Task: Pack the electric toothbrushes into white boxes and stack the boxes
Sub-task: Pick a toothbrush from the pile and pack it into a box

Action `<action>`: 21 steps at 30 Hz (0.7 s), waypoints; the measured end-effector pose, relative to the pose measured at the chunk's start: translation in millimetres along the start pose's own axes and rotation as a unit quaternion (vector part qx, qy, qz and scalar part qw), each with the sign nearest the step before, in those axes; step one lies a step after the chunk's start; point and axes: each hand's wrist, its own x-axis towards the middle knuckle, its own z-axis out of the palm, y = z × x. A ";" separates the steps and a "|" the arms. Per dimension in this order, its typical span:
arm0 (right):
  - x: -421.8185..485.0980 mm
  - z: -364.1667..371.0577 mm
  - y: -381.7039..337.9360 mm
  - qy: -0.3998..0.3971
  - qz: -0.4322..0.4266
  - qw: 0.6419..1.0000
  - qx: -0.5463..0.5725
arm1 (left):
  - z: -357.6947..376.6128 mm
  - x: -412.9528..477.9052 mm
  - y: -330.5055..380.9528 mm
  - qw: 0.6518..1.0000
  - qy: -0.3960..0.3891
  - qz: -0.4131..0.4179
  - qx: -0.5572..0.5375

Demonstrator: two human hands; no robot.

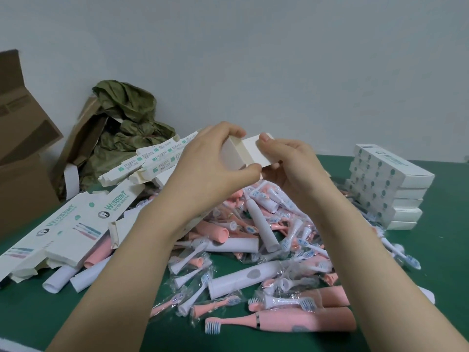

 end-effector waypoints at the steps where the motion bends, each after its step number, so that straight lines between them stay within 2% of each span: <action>1: 0.4 0.1 -0.2 0.005 0.006 1.000 0.018 | -0.7 -0.6 0.3 1.000 0.001 0.009 0.012; 6: 2.6 2.4 2.3 -0.006 0.045 0.994 0.103 | -5.5 -4.2 -0.4 0.996 0.022 0.067 0.061; 10: 10.6 0.8 10.6 -0.036 0.095 0.977 0.185 | -7.9 -3.2 -8.9 0.988 0.044 0.074 0.125; 12: 15.0 -10.6 19.2 -0.011 0.139 0.982 0.123 | -6.3 -2.8 -17.3 0.985 0.050 0.064 0.155; 13: 15.1 -19.7 24.9 0.011 0.152 0.988 0.023 | -5.1 -2.9 -21.8 0.984 0.052 0.053 0.160; 14: 12.8 -29.7 31.7 0.026 0.162 0.978 -0.126 | -3.2 -3.7 -26.2 0.985 0.051 0.038 0.163; 15: 8.6 -37.8 37.4 0.019 0.174 0.940 -0.292 | -1.2 -4.7 -30.5 0.985 0.048 0.021 0.165; 16: 3.2 -42.6 44.5 -0.010 0.186 0.884 -0.429 | 1.2 -6.0 -34.7 0.985 0.043 0.007 0.167; 17: -3.1 -43.4 52.2 -0.046 0.202 0.829 -0.520 | 3.9 -7.6 -39.2 0.985 0.037 -0.005 0.168; 19: -16.9 -34.2 66.1 -0.101 0.217 0.756 -0.609 | 10.3 -11.5 -49.1 0.986 0.027 -0.019 0.166; 21: -25.5 -24.5 77.3 -0.108 0.182 0.714 -0.667 | 16.6 -17.3 -58.8 0.985 0.020 -0.028 0.167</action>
